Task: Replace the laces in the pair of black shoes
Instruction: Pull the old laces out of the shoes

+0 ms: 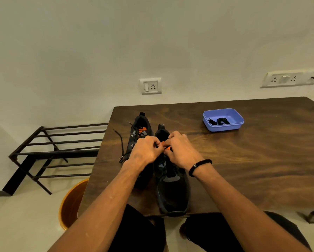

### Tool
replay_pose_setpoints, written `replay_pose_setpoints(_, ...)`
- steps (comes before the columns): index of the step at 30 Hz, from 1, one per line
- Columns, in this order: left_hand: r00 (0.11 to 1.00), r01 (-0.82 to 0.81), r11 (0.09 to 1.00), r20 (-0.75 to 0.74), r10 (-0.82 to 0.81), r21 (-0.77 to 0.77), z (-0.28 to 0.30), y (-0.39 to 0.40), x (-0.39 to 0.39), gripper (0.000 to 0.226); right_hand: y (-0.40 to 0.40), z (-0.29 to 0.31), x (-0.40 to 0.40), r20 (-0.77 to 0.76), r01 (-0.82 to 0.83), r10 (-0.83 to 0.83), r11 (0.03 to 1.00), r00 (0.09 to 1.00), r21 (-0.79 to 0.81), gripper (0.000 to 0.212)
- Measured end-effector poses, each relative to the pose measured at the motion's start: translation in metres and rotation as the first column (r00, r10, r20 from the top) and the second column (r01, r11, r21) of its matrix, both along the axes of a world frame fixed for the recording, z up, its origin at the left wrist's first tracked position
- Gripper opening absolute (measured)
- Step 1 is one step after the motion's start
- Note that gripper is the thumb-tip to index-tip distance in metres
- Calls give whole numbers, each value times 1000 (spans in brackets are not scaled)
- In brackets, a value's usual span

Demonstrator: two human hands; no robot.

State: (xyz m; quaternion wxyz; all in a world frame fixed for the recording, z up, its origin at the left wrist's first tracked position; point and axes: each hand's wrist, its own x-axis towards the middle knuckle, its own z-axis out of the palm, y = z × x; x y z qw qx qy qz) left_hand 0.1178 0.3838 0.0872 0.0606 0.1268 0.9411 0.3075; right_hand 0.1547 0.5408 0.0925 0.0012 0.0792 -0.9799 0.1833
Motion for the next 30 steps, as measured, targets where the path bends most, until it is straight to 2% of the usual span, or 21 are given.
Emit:
replay_pose_setpoints(4, 1000, -5, 1000, -9, 5, 13, 1, 2, 2, 15, 1, 7, 3, 8, 16, -16, 999, 1000, 33, 5)
replay_pose_setpoints(6, 1000, -1, 1000, -9, 1, 8, 2, 3, 3, 14, -1, 9, 5, -20, 28, -28, 999, 999, 40, 12)
replay_pose_setpoints(8, 1000, -19, 1000, -17, 19, -2, 2, 3, 4, 14, -5, 9, 6, -64, 58, -54, 996, 996, 68, 8)
replay_pose_setpoints(10, 998, -58, 998, -31, 57, -40, 1, 2, 4, 13, -1, 14, 4, -89, 165, -161, 986, 983, 40, 9)
replay_pose_setpoints(13, 995, -100, 992, -33, 98, -82, 1, 1, 3, 11, 29, 25, -2, -127, 428, -425, 904, 896, -5, 10)
replay_pose_setpoints(16, 996, -88, 995, 4, 88, -53, 1, 3, 2, 9, 61, 25, 1, -117, 540, -535, 842, 837, 9, 5)
replay_pose_setpoints(19, 998, -65, 998, 20, 65, -27, 0, 5, -2, 7, 62, 19, 3, -52, 415, -414, 910, 909, -5, 13)
replay_pose_setpoints(22, 999, -49, 999, 18, 49, -7, -1, 4, -2, 8, 40, 20, 1, -32, 175, -182, 972, 983, -155, 33)
replay_pose_setpoints(25, 1000, -26, 1000, 5, 26, -3, 0, -1, -1, 9, 11, 17, 0, -30, 26, -32, 980, 999, -196, 28)
replay_pose_setpoints(28, 1000, -11, 1000, -1, 11, -14, 0, -3, 0, 12, -5, 9, 4, 8, 18, -17, 990, 1000, -139, 24)
replay_pose_setpoints(30, 1000, -8, 1000, 7, 8, -7, 0, -4, -1, 11, -6, 7, 4, -27, 57, -60, 993, 998, -107, 22)
